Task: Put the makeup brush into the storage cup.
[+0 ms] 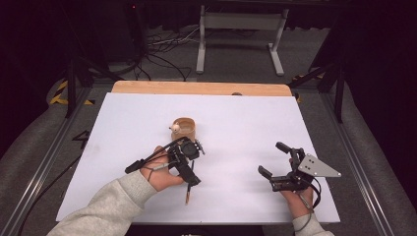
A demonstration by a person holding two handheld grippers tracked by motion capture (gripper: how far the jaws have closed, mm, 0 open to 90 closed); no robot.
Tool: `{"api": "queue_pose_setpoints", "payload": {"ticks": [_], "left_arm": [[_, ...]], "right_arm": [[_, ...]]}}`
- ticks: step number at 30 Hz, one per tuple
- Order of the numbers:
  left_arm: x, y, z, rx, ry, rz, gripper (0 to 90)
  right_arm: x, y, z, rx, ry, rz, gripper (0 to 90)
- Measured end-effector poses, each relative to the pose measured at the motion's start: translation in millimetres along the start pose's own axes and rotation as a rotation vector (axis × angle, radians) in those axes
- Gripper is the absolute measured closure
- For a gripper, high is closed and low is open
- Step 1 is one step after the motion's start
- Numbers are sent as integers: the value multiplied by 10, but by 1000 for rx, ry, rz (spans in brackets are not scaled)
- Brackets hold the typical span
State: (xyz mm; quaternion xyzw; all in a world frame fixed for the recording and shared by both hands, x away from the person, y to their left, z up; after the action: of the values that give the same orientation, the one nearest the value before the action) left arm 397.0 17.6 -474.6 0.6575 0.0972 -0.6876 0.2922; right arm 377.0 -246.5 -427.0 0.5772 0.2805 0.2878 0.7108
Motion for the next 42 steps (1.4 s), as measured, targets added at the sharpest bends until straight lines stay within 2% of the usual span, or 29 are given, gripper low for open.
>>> {"api": "queue_pose_setpoints", "payload": {"ticks": [13, 26, 32, 42], "left_arm": [[112, -20, 15, -2, -12, -29, 52], [203, -21, 10, -3, -3, -55, 65], [240, -42, -5, 4, 13, -90, 80], [283, -44, 1, 12, 41, -120, 100]], "right_arm": [[9, -10, 0, 8, 2, -3, 0], [3, -9, 10, 18, 0, 1, 0], [3, -11, 18, 22, -2, 2, 0], [4, -14, 18, 26, -2, -1, 0]]}}
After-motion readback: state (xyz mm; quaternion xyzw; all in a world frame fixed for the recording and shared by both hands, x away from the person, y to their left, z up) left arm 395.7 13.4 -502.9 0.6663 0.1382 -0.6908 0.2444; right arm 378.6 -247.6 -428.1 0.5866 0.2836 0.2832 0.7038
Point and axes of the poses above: each handheld gripper's, and its own axes: x roughly forward along the jaws, y roughly out of its top, z roughly to its right, the point moved 8 cm from there along x, roughly forward along the jaws, and after that the axes turned 6 degrees about -x, right-handed, at the moved point
